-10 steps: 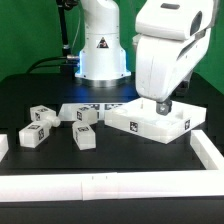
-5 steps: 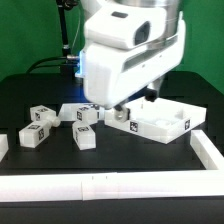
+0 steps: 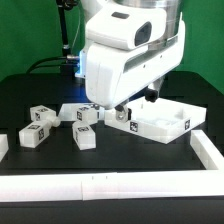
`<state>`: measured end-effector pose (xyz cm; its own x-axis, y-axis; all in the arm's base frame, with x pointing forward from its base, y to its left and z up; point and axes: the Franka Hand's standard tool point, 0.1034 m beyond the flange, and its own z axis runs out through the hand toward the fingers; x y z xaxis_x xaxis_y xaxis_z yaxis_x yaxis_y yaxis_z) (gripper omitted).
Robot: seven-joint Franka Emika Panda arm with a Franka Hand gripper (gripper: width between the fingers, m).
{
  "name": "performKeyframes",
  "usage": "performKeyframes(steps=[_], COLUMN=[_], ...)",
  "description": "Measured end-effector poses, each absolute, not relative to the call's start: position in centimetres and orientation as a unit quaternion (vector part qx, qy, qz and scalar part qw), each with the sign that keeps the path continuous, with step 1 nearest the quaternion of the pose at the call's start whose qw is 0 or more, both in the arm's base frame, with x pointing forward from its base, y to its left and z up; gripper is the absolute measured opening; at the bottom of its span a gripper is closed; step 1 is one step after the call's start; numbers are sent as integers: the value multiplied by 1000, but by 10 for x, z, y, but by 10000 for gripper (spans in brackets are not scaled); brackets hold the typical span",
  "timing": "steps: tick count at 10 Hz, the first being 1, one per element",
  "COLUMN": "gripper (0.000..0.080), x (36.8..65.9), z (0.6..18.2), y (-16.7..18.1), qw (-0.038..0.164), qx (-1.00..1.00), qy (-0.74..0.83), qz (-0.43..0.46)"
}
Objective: Assemble one leg
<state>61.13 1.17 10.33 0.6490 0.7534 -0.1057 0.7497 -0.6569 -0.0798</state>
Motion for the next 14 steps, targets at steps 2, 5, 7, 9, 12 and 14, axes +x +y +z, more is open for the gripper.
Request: performKeyframes(steps=[2,5,7,9,12,14], gripper=[650,650,650,650,650,650], x=[584,585,583,561,528,529], z=[81,76,75,63,42,42], y=[-25,-29,-31,-52,-70,-66], qw=[11,15,15,-13,0,0], qx=[-937,-933,-933,-956,-973,-973], qy=[-346,-355,-354,-294,-232,-229], qz=[56,59,60,8,4,4])
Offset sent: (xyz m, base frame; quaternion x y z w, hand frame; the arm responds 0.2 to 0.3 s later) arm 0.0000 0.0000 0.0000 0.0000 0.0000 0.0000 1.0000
